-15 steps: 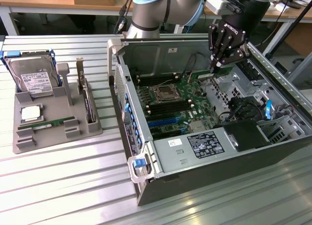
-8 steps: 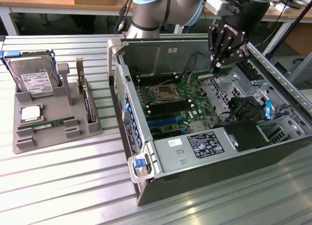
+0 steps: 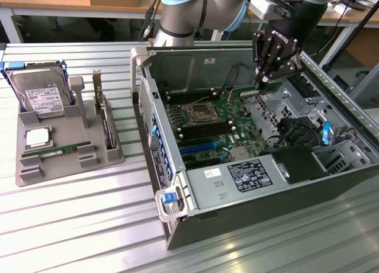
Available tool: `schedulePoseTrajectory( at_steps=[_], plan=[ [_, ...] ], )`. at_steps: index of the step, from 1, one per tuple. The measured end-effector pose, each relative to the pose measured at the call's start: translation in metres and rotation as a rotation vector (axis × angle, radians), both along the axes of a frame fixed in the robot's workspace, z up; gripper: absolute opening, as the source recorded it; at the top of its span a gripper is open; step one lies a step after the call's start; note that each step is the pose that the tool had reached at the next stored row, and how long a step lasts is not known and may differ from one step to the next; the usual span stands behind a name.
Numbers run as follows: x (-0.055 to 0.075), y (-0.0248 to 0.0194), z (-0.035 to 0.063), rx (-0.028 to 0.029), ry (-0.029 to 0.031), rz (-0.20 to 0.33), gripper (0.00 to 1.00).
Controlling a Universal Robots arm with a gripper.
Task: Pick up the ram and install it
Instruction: 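Insert the ram into the slot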
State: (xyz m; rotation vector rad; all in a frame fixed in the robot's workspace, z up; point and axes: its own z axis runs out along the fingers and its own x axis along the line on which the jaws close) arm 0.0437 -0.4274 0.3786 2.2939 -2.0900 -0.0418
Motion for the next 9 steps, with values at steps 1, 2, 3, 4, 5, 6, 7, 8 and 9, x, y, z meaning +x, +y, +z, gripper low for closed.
schedulePoseTrajectory(
  at_steps=[1,2,3,4,5,6,7,8,9],
  plan=[
    [0.0001,0.0000,-0.0004,0.0000,0.0000,0.000,0.12],
    [0.0001,0.0000,-0.0005,0.0000,0.0000,0.000,0.12],
    [0.0001,0.0000,-0.0007,0.0000,0.0000,0.000,0.12],
    [0.0001,0.0000,-0.0009,0.0000,0.0000,0.000,0.12],
    [0.0001,0.0000,-0.0012,0.0000,0.0000,0.000,0.12],
    [0.0001,0.0000,-0.0012,0.0000,0.0000,0.000,0.12],
    [0.0001,0.0000,-0.0015,0.0000,0.0000,0.000,0.12],
    [0.0001,0.0000,-0.0017,0.0000,0.0000,0.000,0.12],
    [0.0002,0.0000,-0.0019,0.0000,0.0000,0.000,0.12]
  ],
)
